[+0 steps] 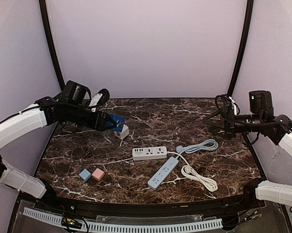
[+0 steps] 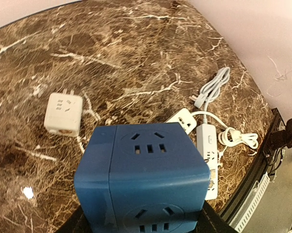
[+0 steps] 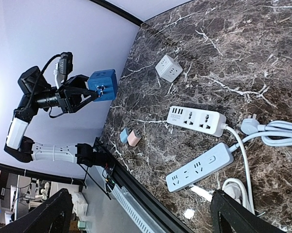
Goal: Insert the plug
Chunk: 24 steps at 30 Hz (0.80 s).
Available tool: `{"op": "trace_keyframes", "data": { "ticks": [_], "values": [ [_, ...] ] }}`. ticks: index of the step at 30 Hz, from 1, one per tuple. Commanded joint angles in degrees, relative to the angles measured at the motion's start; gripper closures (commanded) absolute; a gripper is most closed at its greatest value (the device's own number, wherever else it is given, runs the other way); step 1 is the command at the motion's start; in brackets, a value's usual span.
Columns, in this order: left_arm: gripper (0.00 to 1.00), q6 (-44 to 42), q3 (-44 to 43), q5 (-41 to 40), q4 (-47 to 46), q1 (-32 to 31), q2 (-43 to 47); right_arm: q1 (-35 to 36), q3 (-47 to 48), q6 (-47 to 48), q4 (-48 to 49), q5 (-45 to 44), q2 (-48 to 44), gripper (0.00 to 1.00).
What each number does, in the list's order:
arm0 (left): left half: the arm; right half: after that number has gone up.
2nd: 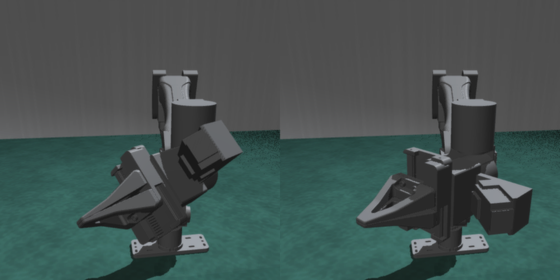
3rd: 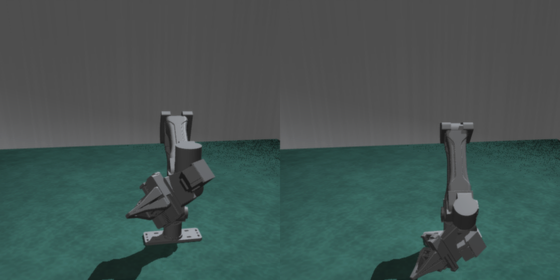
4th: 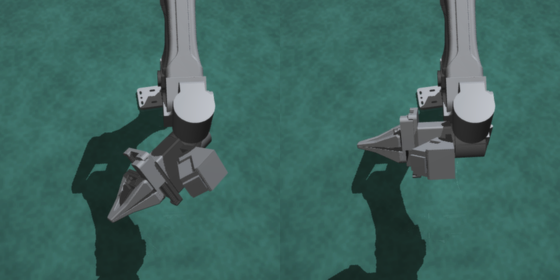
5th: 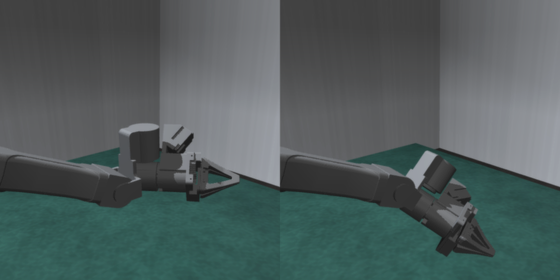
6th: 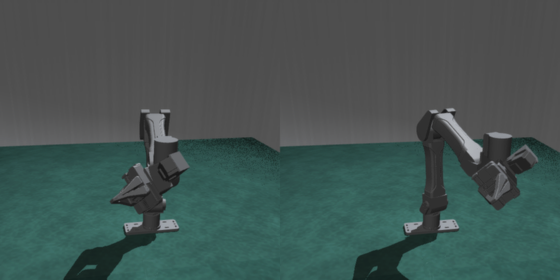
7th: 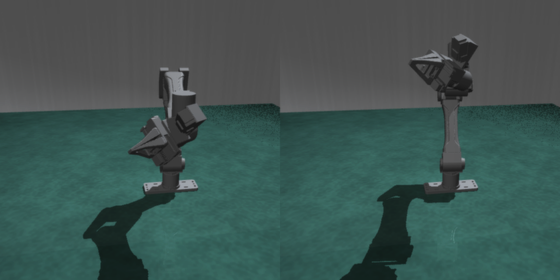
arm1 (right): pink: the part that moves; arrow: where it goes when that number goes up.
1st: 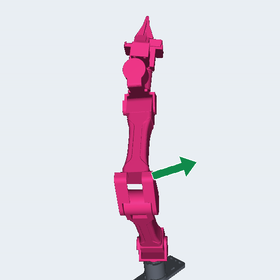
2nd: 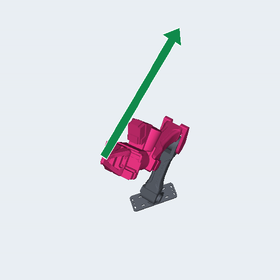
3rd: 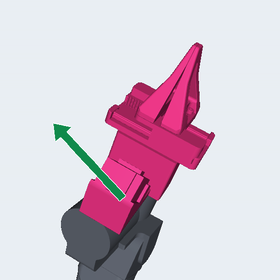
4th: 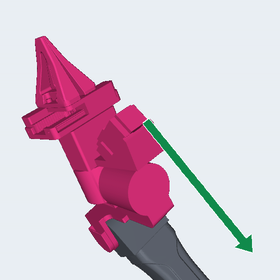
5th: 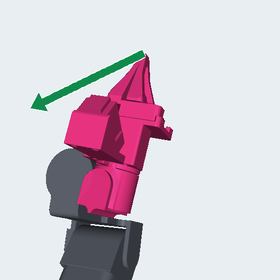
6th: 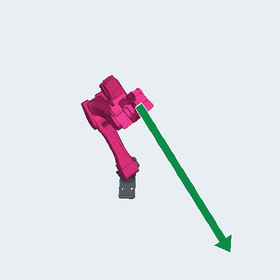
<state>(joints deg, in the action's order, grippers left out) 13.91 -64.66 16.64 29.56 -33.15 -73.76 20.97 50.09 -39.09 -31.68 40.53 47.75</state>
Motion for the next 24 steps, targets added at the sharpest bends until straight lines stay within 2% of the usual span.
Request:
{"op": "trace_keyframes", "data": {
  "ticks": [1,8,14,21,24],
  "values": [
    [0.66,-5.2,-3.7,-0.7,-4.4,-4.2,-0.2,2.0,2.4,-2.5,2.0,1.2,1.3,0.01],
    [0.67,-10.1,-7.6,-3.6,-7.0,-11.2,-2.4,9.0,4.5,-6.2,5.1,-3.5,3.7,0.01],
    [0.67,-15.8,-9.3,-3.2,-9.8,-14.1,-3.8,16.9,7.8,-9.0,6.7,-10.3,8.6,0.01],
    [0.73,-22.2,-10.6,-2.5,-10.3,-17.2,-5.9,26.1,16.1,-7.7,5.9,-17.3,17.8,0.01],
    [0.8,-25.2,-11.3,-3.2,-10.3,-18.8,-6.7,28.3,20.6,-6.3,2.6,-22.2,21.4,0.01]
  ]
}}
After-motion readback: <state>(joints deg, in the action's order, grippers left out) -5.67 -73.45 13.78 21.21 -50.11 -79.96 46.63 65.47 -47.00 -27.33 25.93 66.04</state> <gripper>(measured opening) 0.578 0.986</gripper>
